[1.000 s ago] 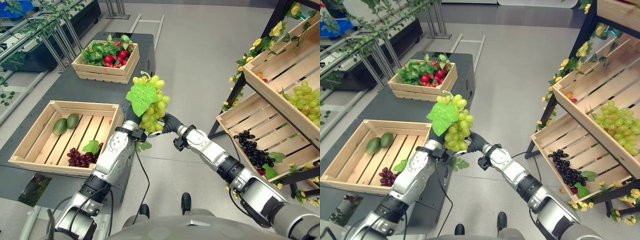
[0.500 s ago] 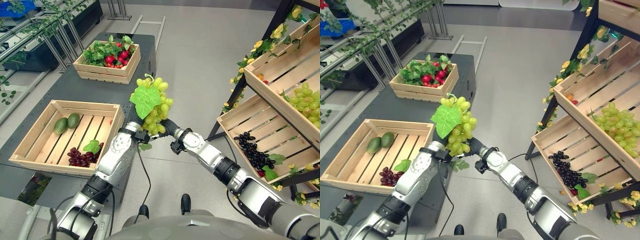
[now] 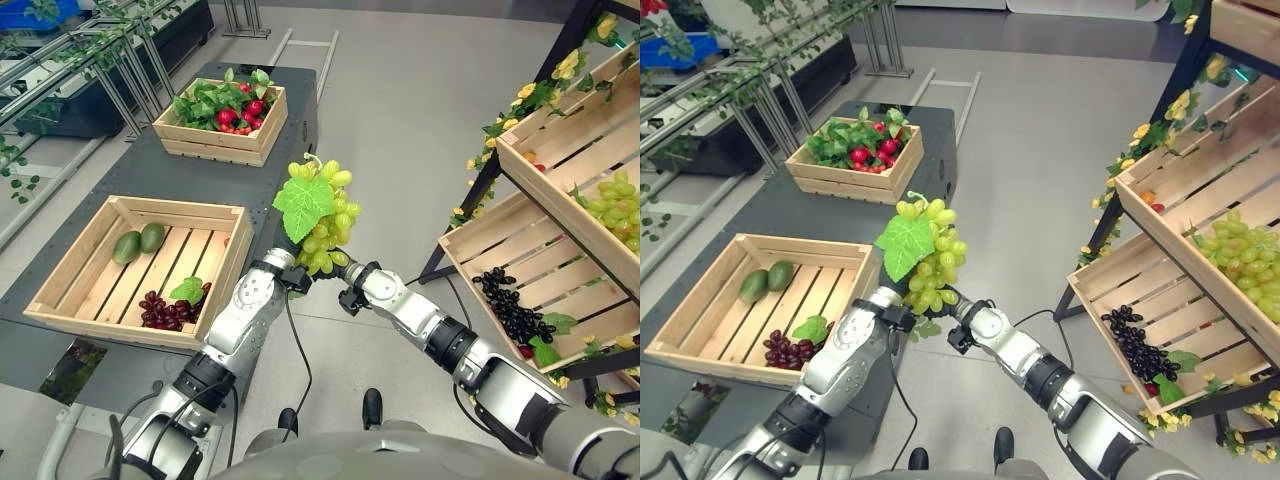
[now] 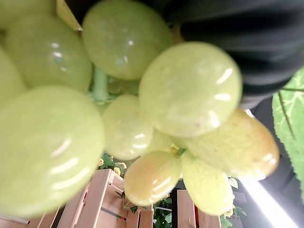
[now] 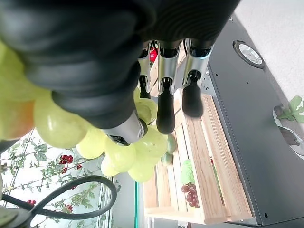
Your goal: Pick up the fruits from the basket on one side to the basket on the other side
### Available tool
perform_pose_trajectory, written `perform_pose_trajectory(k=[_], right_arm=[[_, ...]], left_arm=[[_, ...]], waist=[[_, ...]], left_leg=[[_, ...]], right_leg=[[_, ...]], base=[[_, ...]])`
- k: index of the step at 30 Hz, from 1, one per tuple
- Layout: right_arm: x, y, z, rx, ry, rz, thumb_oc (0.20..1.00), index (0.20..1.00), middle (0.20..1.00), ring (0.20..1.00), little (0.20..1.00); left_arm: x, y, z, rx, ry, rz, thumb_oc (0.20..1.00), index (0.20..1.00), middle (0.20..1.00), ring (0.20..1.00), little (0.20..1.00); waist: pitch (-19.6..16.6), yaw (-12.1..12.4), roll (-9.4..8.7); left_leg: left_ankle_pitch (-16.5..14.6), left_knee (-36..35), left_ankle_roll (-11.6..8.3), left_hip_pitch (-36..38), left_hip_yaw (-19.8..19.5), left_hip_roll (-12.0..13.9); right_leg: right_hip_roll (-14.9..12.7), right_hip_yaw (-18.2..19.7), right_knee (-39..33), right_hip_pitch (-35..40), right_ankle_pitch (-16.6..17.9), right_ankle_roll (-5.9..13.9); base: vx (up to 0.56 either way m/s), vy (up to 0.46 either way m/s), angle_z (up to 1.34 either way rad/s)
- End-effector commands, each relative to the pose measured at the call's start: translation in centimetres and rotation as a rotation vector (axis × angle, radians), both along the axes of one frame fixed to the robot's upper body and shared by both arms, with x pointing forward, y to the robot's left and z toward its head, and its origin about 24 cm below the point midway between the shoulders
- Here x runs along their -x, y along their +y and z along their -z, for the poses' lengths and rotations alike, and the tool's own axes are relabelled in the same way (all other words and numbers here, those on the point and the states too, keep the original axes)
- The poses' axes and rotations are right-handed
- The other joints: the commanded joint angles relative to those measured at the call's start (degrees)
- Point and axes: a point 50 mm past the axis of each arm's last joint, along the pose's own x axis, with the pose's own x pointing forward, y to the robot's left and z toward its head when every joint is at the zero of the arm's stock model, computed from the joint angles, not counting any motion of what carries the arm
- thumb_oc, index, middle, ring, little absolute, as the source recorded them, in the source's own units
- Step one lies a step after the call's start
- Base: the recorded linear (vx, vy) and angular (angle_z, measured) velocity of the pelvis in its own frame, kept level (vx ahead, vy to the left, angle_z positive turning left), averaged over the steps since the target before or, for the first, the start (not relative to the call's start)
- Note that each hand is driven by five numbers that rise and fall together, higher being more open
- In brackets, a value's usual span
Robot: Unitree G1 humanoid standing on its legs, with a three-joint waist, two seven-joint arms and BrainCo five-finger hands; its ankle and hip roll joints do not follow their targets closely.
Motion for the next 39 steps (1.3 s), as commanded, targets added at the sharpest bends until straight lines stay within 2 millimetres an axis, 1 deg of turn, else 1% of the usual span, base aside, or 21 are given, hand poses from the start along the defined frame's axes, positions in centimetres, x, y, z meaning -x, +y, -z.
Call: perform_pose_trajectory(k=[1,13,14,15,18,21,26,39], right_arm=[[-1.6,4.7,-6.5,-0.18,-0.181,-0.083,0.2,0.2,0.2,0.2,0.2],[-1.7,4.4,-6.0,-0.178,-0.164,-0.073,0.2,0.2,0.2,0.2,0.2],[-1.7,4.3,-6.0,-0.182,-0.16,-0.068,0.846,0.846,0.846,0.846,0.846],[-1.7,4.3,-6.0,-0.182,-0.16,-0.067,1.0,1.0,1.0,1.0,1.0],[-1.7,4.1,-5.9,-0.189,-0.149,-0.071,1.0,1.0,1.0,1.0,1.0],[-1.8,3.4,-6.4,-0.202,-0.166,-0.068,1.0,1.0,1.0,1.0,1.0],[-1.8,2.6,-7.0,-0.222,-0.189,-0.073,1.0,1.0,1.0,1.0,1.0],[-1.6,1.4,-7.4,-0.234,-0.215,-0.065,1.0,1.0,1.0,1.0,1.0]], left_arm=[[-0.3,-2.5,-1.3,0.067,-0.051,0.099,0.2,0.2,0.2,0.2,0.2],[-0.4,-2.1,-1.1,0.066,-0.046,0.076,0.2,0.2,0.2,0.2,0.2],[-0.4,-1.9,-1.1,0.06,-0.049,0.072,0.2,0.2,0.2,0.2,0.2],[-0.4,-1.9,-1.1,0.06,-0.049,0.072,0.2,0.2,0.2,0.2,0.2],[-0.4,-1.6,-1.1,0.053,-0.054,0.061,0.2,0.2,0.2,0.2,0.2],[-0.5,-0.9,-1.2,0.048,-0.06,0.031,0.2,0.2,0.2,0.2,0.2],[-0.5,-0.2,-1.0,0.045,-0.059,0.008,0.2,0.2,0.2,0.2,0.2],[-0.8,1.2,-0.5,0.021,-0.047,-0.066,0.2,0.2,0.2,0.2,0.2]], waist=[[0.3,0.6,-1.7],[0.1,0.7,-1.94],[0.1,0.7,-1.95],[0.1,0.7,-1.94],[0.1,0.7,-1.96],[0.0,0.8,-2.01],[0.1,0.8,-2.14],[0.2,0.6,-2.06]], left_leg=[[-4.2,0.0,2.66,-0.5,-2.1,-3.0],[-4.4,0.0,2.55,0.2,-2.1,-2.9],[-4.5,0.0,2.53,0.3,-2.1,-2.9],[-4.5,0.0,2.52,0.3,-2.1,-2.9],[-4.5,0.0,2.53,0.3,-2.2,-2.9],[-4.4,0.0,2.45,0.2,-2.2,-2.9],[-4.4,0.0,2.45,0.1,-2.2,-2.8],[-4.5,0.0,2.52,0.2,-2.1,-2.9]], right_leg=[[-2.0,-0.8,0.5,4.4,-6.0,6.15],[-1.9,-1.0,0.5,5.1,-6.3,6.15],[-1.8,-1.0,0.5,5.1,-6.3,6.1],[-1.8,-1.0,0.5,5.1,-6.3,6.1],[-1.8,-1.1,0.5,5.2,-6.4,6.08],[-1.8,-1.1,0.5,5.1,-6.3,6.1],[-1.9,-1.1,0.5,4.9,-6.2,6.13],[-2.0,-1.1,0.5,4.9,-6.1,6.22]], base=[[0.0,0.0,0.0],[0.0,0.0,0.0],[0.0,0.0,0.0],[0.0,0.0,0.0],[0.0,0.0,0.0],[0.0,0.0,0.0],[0.0,0.0,0.0],[0.0,0.0,0.0]])
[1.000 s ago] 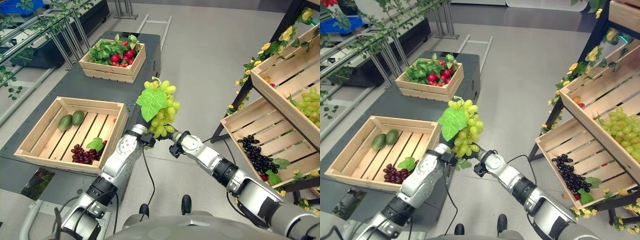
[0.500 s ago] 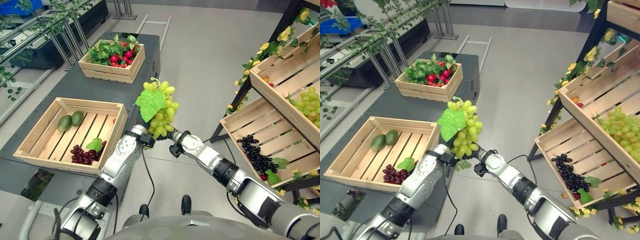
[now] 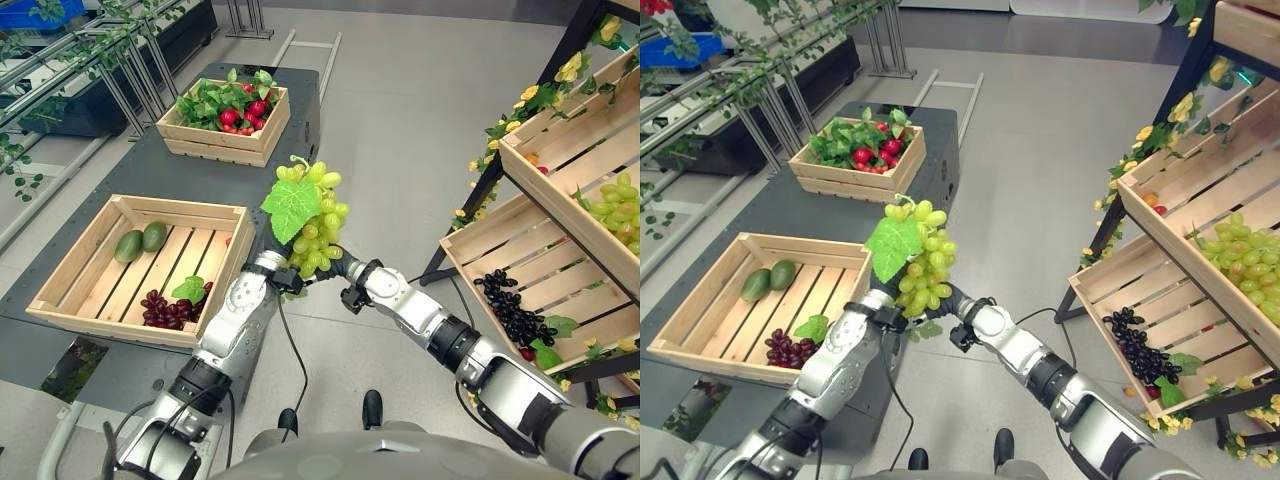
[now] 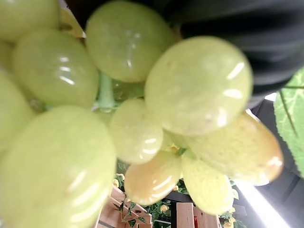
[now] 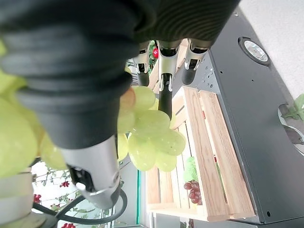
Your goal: Pick up the fruits from the basket on one side to the basket on the other side
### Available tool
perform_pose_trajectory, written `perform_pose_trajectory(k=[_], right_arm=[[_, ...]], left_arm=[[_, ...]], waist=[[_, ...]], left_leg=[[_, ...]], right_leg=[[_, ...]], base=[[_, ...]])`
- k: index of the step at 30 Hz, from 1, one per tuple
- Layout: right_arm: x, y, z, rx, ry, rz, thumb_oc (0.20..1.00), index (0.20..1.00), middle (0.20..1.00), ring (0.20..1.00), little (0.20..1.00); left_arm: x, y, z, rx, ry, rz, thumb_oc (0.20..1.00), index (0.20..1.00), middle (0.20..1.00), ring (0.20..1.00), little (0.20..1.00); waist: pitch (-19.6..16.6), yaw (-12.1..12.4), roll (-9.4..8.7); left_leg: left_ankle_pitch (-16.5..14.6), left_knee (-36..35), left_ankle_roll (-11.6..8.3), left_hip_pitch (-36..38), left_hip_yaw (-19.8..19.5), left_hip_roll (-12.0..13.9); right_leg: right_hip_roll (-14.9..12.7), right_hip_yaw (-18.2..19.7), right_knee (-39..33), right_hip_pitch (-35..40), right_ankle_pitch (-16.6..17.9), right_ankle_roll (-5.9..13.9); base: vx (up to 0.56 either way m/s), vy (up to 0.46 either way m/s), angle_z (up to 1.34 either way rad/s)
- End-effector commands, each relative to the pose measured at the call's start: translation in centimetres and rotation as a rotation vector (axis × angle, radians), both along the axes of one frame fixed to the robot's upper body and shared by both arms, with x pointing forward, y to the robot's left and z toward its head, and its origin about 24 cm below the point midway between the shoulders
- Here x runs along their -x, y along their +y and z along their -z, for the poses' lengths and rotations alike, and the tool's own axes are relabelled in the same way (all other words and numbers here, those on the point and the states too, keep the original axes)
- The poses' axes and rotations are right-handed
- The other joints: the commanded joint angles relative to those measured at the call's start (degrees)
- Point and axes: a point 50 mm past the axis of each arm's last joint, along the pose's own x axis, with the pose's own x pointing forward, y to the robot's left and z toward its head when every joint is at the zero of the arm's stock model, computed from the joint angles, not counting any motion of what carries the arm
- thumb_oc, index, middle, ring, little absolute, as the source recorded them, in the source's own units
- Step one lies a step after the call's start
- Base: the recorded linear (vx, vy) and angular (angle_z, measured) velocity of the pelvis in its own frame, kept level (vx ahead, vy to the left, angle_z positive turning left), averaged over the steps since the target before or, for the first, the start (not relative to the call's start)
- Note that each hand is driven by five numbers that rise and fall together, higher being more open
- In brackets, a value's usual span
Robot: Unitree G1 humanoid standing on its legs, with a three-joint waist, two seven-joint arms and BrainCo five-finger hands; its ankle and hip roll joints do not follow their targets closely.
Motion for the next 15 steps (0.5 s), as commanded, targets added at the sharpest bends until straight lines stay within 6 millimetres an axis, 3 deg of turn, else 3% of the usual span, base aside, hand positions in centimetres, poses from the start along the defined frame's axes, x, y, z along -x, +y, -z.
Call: perform_pose_trajectory(k=[1,15], right_arm=[[-1.4,2.1,-6.7,-0.232,-0.195,-0.044,1.0,1.0,1.0,1.0,1.0],[-1.0,1.1,-7.0,-0.306,-0.187,-0.023,1.0,1.0,1.0,1.0,1.0]], left_arm=[[-0.9,-0.1,-1.1,0.012,-0.066,-0.017,0.2,0.2,0.2,0.2,0.2],[-0.8,0.8,-0.7,0.012,-0.057,-0.064,0.2,0.2,0.2,0.2,0.2]], waist=[[0.2,0.6,-2.05],[0.3,0.3,-2.06]], left_leg=[[-4.4,0.0,2.52,0.0,-2.0,-2.9],[-4.5,0.0,2.54,0.1,-1.7,-2.9]], right_leg=[[-2.0,-1.0,0.5,4.6,-6.0,6.21],[-2.0,-0.8,0.5,4.7,-6.0,6.22]], base=[[0.0,0.0,0.0],[0.0,0.0,0.0]])
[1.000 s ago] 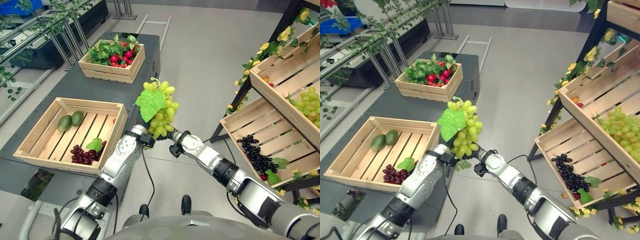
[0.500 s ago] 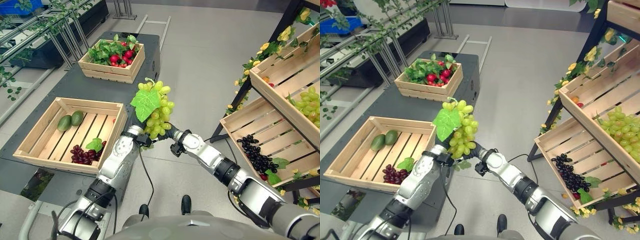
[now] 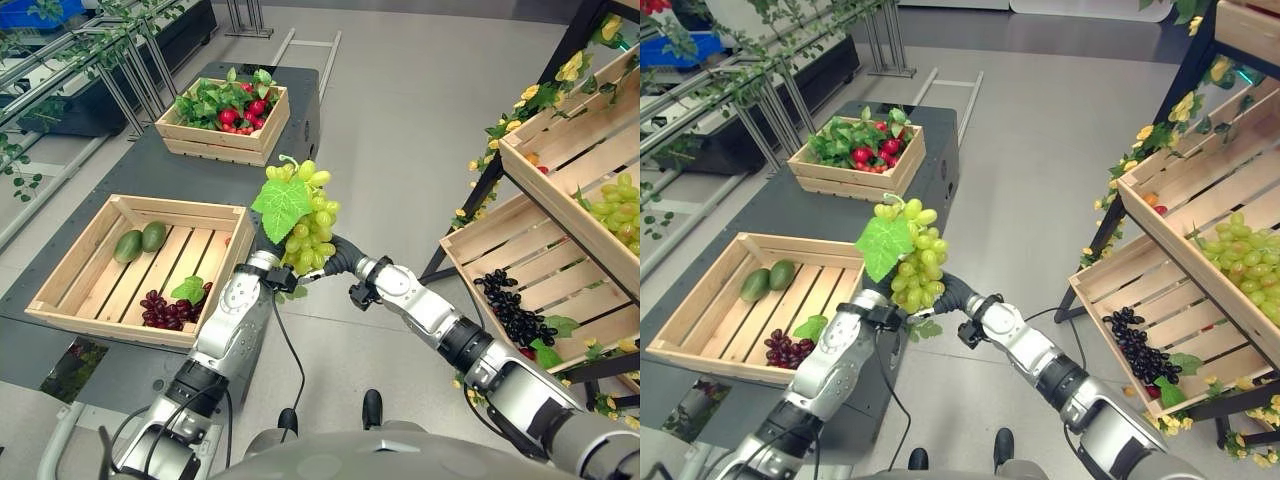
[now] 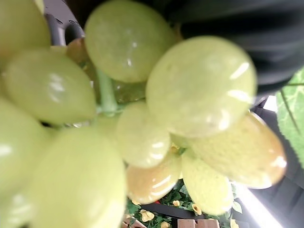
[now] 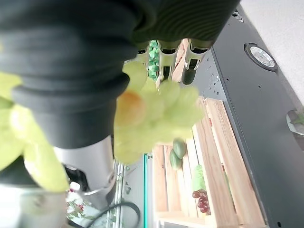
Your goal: Pick up the fruits from the basket on one side to the basket on the other side
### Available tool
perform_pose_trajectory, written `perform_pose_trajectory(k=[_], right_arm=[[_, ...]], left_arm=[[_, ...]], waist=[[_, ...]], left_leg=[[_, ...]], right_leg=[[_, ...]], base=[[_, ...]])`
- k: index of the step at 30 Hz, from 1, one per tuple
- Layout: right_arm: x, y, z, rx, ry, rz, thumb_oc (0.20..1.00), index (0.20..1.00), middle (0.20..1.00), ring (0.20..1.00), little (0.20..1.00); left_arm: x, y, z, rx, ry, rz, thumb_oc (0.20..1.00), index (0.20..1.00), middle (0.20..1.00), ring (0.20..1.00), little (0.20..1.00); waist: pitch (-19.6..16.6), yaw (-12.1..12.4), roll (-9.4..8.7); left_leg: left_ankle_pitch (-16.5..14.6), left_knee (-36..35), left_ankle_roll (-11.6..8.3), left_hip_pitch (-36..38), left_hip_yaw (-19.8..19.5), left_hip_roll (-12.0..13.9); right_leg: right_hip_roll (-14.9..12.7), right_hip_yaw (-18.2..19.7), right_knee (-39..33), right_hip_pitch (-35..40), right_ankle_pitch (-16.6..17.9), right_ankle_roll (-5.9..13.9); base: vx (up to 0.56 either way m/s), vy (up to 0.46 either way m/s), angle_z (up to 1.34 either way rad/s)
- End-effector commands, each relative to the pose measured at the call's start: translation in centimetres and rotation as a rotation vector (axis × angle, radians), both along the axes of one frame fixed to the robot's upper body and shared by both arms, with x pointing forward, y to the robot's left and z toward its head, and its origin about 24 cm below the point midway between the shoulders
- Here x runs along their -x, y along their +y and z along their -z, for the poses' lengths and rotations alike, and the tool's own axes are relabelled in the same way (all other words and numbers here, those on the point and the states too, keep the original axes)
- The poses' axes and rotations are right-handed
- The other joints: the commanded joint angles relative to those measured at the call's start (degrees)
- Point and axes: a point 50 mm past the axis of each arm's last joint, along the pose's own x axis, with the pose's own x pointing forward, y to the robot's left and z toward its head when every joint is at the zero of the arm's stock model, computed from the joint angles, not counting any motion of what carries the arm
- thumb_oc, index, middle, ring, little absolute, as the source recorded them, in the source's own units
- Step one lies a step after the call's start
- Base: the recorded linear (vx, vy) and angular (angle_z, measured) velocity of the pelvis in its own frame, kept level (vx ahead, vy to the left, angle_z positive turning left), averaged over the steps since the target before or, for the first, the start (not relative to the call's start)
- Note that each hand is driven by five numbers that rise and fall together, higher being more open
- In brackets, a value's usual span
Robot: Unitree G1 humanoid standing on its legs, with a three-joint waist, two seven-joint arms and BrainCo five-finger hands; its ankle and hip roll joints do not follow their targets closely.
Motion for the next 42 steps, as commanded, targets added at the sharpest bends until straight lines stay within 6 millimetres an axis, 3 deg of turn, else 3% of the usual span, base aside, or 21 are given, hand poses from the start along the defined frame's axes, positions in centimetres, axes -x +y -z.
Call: perform_pose_trajectory(k=[1,14,42], right_arm=[[-1.0,2.3,-6.1,-0.247,-0.177,-0.044,1.0,1.0,1.0,1.0,1.0],[-0.4,1.7,-5.2,-0.254,-0.148,-0.047,1.0,1.0,1.0,1.0,1.0],[-0.5,6.4,-5.6,-0.198,-0.145,-0.143,1.0,1.0,1.0,1.0,1.0]], left_arm=[[-0.9,-0.3,-1.3,0.009,-0.08,-0.006,0.2,0.2,0.2,0.2,0.2],[-0.9,0.8,-0.7,-0.011,-0.06,-0.056,0.2,0.2,0.2,0.2,0.2],[-0.8,-4.0,-1.8,0.053,-0.083,0.127,0.2,0.2,0.2,0.2,0.2]], waist=[[0.3,0.4,-2.11],[0.4,0.1,-1.95],[0.6,0.4,-1.99]], left_leg=[[-4.3,0.2,2.57,0.2,-1.7,-3.0],[-4.3,0.2,2.54,0.2,-1.7,-2.9],[-4.5,0.2,2.62,0.2,-1.6,-2.9]], right_leg=[[-2.1,-0.7,0.5,4.7,-5.8,6.3],[-2.0,-0.6,0.5,4.6,-5.7,6.33],[-2.0,-0.5,0.5,4.6,-5.9,6.29]], base=[[0.0,0.0,0.0],[0.0,0.0,0.0],[0.0,0.0,0.0]])
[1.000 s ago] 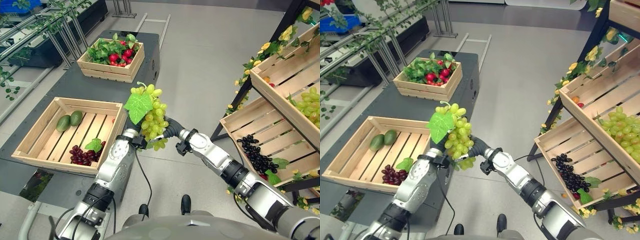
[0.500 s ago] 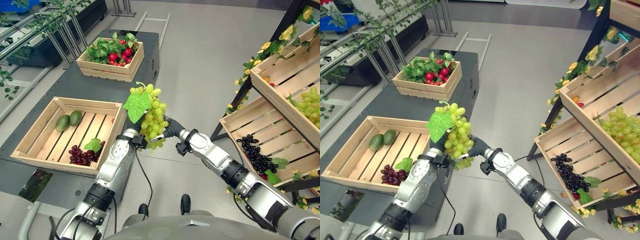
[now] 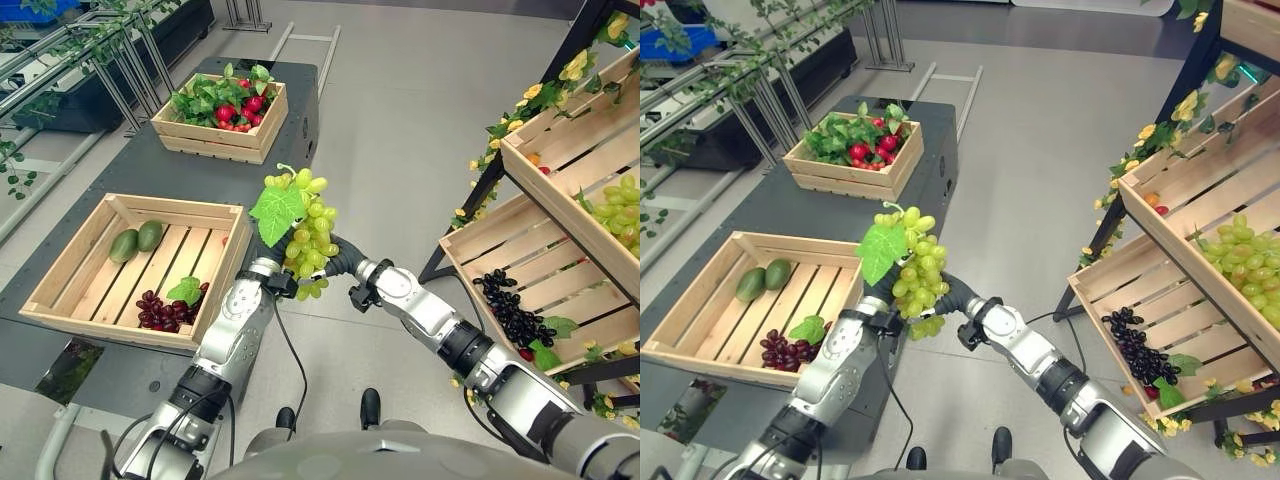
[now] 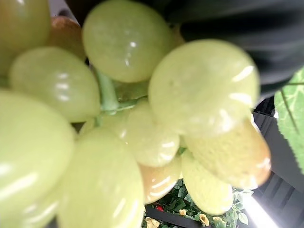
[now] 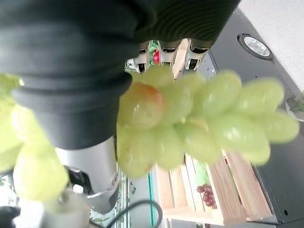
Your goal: Pick up the fruits from the basket on one side to the basket on the other side
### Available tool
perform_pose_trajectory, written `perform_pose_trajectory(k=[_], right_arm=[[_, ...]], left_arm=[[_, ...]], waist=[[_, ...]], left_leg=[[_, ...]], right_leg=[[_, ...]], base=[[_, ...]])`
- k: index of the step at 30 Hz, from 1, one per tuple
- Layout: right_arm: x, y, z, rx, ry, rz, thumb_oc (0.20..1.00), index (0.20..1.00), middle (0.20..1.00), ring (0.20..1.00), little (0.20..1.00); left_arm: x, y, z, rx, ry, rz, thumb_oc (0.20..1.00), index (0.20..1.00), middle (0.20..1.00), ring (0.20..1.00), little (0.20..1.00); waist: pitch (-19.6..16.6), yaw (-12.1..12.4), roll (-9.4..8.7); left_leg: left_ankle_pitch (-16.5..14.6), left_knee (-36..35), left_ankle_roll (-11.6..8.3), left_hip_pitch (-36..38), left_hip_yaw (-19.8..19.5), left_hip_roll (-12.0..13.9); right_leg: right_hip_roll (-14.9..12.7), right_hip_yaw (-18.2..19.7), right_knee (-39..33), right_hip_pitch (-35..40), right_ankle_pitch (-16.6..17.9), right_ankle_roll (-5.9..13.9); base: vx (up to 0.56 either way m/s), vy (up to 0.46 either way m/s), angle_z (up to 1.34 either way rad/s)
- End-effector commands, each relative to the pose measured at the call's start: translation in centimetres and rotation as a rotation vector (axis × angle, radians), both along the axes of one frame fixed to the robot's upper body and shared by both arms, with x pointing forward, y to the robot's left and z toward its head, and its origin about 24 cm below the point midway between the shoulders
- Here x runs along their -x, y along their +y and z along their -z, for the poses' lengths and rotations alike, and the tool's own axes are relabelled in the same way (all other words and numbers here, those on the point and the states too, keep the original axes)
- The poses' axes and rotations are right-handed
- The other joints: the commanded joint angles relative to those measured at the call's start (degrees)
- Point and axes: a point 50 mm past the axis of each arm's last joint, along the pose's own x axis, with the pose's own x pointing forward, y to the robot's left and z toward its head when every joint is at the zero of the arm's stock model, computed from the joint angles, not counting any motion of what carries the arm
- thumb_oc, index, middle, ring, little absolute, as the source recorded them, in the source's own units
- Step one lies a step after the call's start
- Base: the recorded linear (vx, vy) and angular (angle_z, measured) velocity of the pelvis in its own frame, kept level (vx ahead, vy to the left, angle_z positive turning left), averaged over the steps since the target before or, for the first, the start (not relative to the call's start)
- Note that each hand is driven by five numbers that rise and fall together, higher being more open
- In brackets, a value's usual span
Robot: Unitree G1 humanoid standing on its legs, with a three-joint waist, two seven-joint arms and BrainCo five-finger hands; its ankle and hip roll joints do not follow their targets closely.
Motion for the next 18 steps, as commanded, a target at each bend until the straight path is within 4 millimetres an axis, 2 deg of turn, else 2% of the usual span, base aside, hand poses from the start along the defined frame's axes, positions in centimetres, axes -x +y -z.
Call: perform_pose_trajectory(k=[1,4,5,6,18], right_arm=[[-1.1,5.48,-6.32,-0.166,-0.201,-0.127,1.0,1.0,1.0,1.0,1.0],[-1.0,6.04,-6.59,-0.173,-0.202,-0.145,1.0,1.0,1.0,1.0,1.0],[-0.97,6.1,-6.61,-0.177,-0.2,-0.147,0.639,0.639,0.639,0.639,0.639],[-1.0,6.06,-6.62,-0.181,-0.198,-0.143,0.2,0.2,0.2,0.2,0.2],[-1.05,5.91,-6.61,-0.192,-0.192,-0.139,0.2,0.2,0.2,0.2,0.2]], left_arm=[[-0.98,-3.32,-2.39,0.028,-0.111,0.128,0.2,0.2,0.2,0.2,0.2],[-0.96,-3.32,-2.45,0.033,-0.112,0.127,0.2,0.2,0.2,0.2,0.2],[-0.94,-3.32,-2.41,0.035,-0.11,0.128,0.2,0.2,0.2,0.2,0.2],[-0.92,-3.29,-2.35,0.035,-0.107,0.126,0.2,0.2,0.2,0.2,0.2],[-0.98,-3.36,-2.33,0.032,-0.107,0.129,0.2,0.2,0.2,0.2,0.2]], waist=[[0.4,0.4,-2.04],[0.3,0.6,-2.02],[0.3,0.6,-2.04],[0.4,0.6,-2.03],[0.5,0.7,-2.11]], left_leg=[[-4.0,0.0,3.04,0.2,-1.7,-3.6],[-4.0,0.0,3.04,0.2,-1.8,-3.6],[-4.0,0.0,3.02,0.2,-1.9,-3.6],[-4.0,0.0,3.02,0.3,-1.9,-3.6],[-4.1,0.0,3.05,0.5,-1.9,-3.6]], right_leg=[[-2.7,-0.4,0.5,4.6,-5.3,6.54],[-2.8,-0.4,0.5,4.7,-5.4,6.51],[-2.8,-0.4,0.5,4.7,-5.4,6.51],[-2.8,-0.4,0.5,4.8,-5.4,6.51],[-2.8,-0.6,0.5,5.0,-5.4,6.54]], base=[[0.0,0.0,0.0],[0.0,0.0,0.0],[0.0,0.0,0.0],[0.0,0.0,0.0],[0.0,0.0,0.0]])
